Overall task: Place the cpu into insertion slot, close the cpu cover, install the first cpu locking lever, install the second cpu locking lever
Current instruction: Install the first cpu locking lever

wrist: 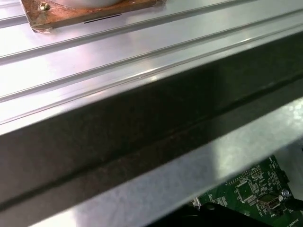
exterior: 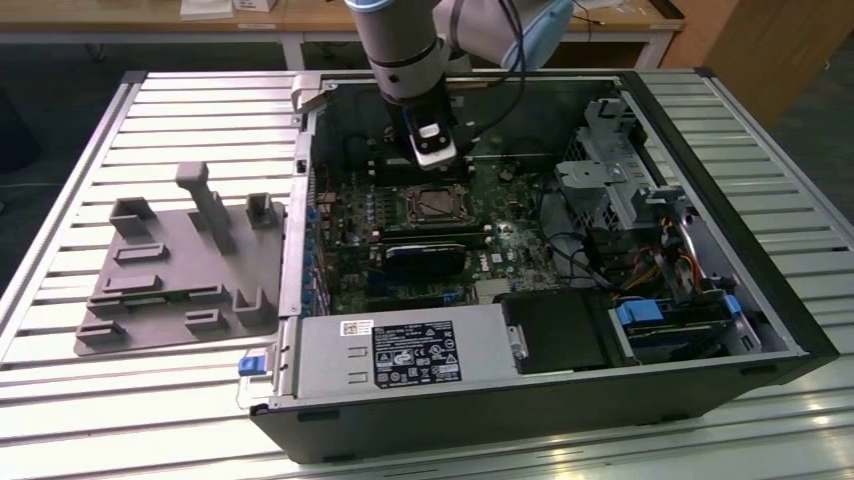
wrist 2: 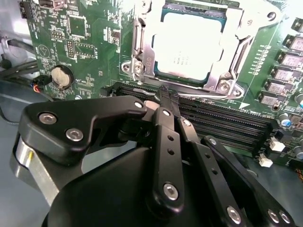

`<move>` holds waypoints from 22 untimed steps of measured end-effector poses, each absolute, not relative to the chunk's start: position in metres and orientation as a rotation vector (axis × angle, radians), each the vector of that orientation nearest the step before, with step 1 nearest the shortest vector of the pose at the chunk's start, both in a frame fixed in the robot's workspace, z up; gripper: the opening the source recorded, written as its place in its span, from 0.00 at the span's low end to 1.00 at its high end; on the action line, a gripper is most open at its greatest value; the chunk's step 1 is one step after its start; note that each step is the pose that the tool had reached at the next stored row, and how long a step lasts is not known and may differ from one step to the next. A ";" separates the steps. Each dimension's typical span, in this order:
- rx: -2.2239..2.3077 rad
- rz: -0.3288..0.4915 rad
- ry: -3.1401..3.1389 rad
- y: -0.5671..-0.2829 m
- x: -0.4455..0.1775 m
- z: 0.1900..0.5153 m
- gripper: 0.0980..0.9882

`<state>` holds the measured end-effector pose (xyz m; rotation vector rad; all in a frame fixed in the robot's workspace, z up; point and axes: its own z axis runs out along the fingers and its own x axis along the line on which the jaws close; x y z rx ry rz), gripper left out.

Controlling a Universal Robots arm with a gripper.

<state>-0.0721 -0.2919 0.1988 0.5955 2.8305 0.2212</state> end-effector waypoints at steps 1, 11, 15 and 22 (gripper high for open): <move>0.605 0.220 2.828 -0.292 -0.072 0.199 0.00; 0.662 0.200 2.812 -0.289 -0.072 0.196 0.00; 0.676 0.191 2.807 -0.288 -0.072 0.195 0.00; 0.705 0.185 2.798 -0.288 -0.072 0.191 0.00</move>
